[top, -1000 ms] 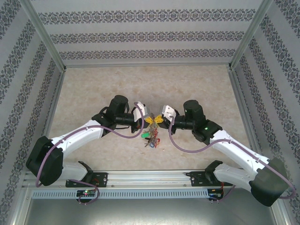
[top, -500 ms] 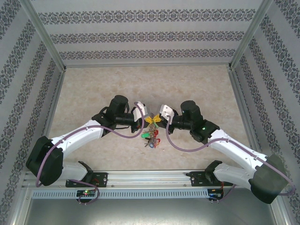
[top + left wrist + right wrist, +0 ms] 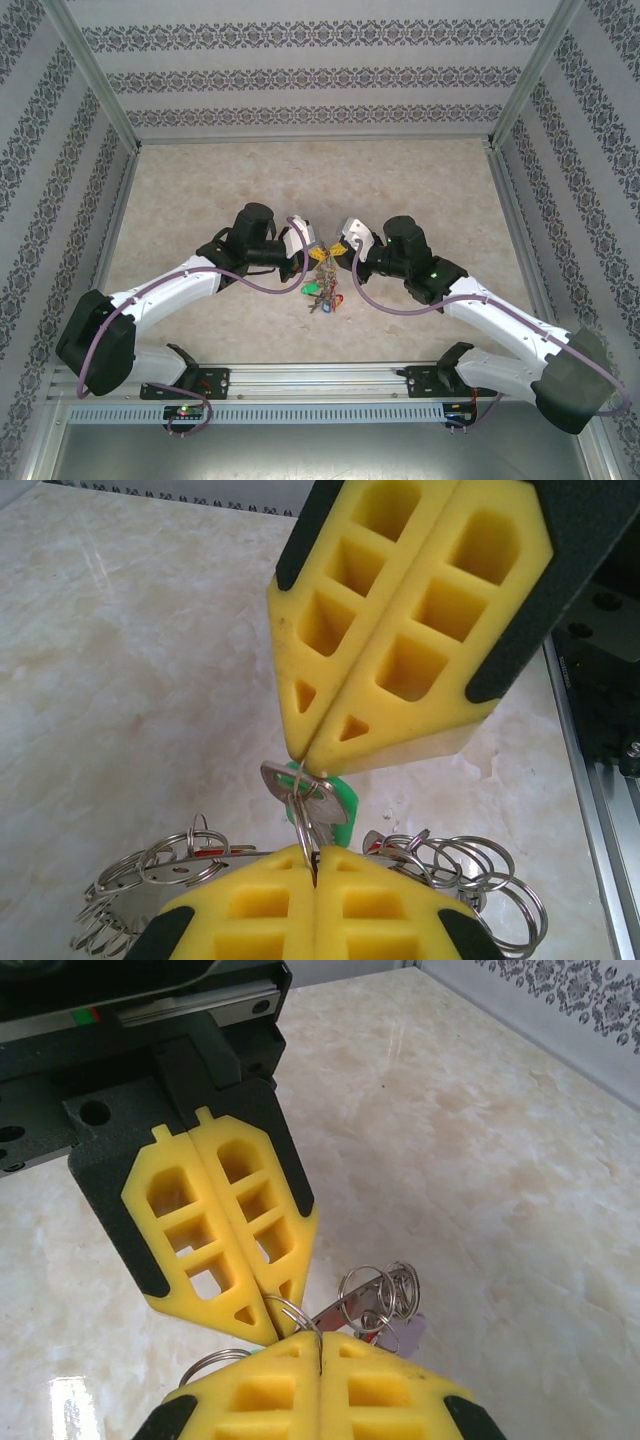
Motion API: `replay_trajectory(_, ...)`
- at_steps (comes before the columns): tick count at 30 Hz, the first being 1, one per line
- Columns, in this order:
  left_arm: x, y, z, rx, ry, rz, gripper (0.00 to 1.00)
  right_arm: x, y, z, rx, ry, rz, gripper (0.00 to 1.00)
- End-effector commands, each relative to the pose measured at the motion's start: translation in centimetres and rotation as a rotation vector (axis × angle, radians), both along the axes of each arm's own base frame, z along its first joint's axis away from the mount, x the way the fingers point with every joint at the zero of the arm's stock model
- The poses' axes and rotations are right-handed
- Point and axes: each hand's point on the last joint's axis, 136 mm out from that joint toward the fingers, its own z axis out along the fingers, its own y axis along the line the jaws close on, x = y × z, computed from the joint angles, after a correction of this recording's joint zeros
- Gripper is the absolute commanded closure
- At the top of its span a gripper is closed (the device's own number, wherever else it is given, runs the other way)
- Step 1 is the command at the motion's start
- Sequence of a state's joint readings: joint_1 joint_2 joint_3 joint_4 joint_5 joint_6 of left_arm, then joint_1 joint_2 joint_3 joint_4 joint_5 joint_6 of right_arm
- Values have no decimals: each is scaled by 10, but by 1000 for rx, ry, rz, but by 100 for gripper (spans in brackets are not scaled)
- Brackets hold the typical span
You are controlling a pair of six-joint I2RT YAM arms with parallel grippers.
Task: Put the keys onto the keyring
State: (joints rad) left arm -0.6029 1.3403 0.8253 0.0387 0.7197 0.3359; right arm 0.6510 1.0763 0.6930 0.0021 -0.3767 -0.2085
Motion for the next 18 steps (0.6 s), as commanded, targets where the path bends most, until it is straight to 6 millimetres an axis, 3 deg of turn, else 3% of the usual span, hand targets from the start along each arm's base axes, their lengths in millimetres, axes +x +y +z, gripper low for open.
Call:
replay_trajectory(1, -7, -15, 24, -71, -58, -70, 100, 15, -7, 5, -6, 9, -100, 100)
replay_trajectory(8, -4, -15, 20, -92, -67, -44, 100, 12, -6, -5, -28, 58, -91, 100)
replay_trajectory(18, 14, -7, -3, -102, -75, 93, 99, 6, 3, 17, 28, 25, -44, 100)
